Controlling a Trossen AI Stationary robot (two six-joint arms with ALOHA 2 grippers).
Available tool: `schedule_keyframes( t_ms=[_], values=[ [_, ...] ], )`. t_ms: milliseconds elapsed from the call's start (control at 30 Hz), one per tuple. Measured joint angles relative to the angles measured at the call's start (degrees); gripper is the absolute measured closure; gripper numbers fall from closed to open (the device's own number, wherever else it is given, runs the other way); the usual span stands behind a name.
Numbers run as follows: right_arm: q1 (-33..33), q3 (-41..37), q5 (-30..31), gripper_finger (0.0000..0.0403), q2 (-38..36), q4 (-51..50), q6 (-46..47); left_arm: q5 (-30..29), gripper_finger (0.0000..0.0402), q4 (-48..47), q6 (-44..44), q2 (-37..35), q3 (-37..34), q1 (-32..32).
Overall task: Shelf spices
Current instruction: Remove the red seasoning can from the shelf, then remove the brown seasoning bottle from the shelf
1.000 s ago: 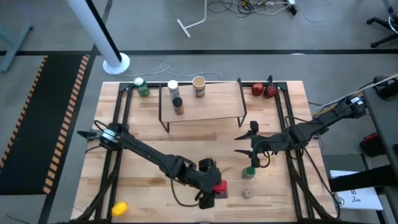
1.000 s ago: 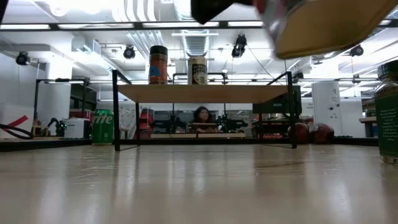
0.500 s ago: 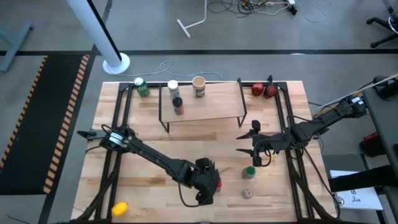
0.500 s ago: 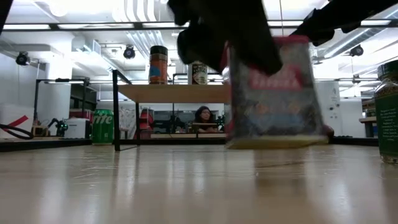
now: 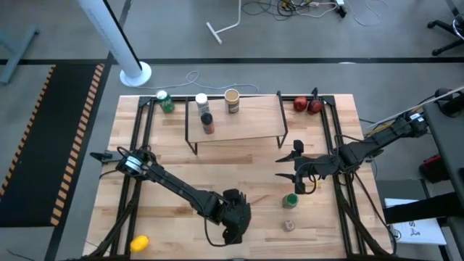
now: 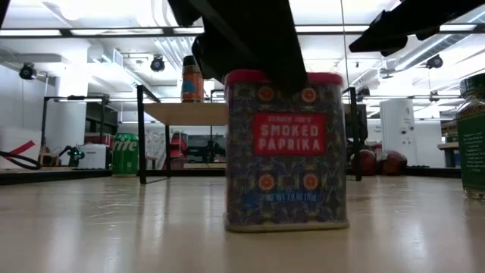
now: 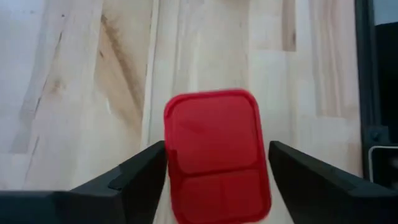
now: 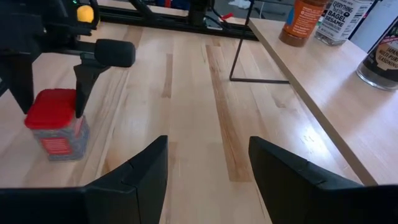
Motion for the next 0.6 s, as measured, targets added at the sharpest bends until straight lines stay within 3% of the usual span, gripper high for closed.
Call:
schedule_keyframes(
  t_ms=[267,500,600],
  values=[
    [0.0,0.0,0.02,0.0204,0.0,0.0,0.0,0.05,0.0082,-0.78,-1.1,-0.32,0.55,0.09],
    [0.0,-0.02,0.02,0.0204,0.01,0.02,0.02,-0.25,0.0085,-7.91,-0.61,-0.81,6.76,0.52],
    [0.0,-0.02,0.02,0.0204,0.02,0.02,0.02,-3.56,0.0094,-12.37,-0.44,-0.94,10.97,1.23]
  ],
)
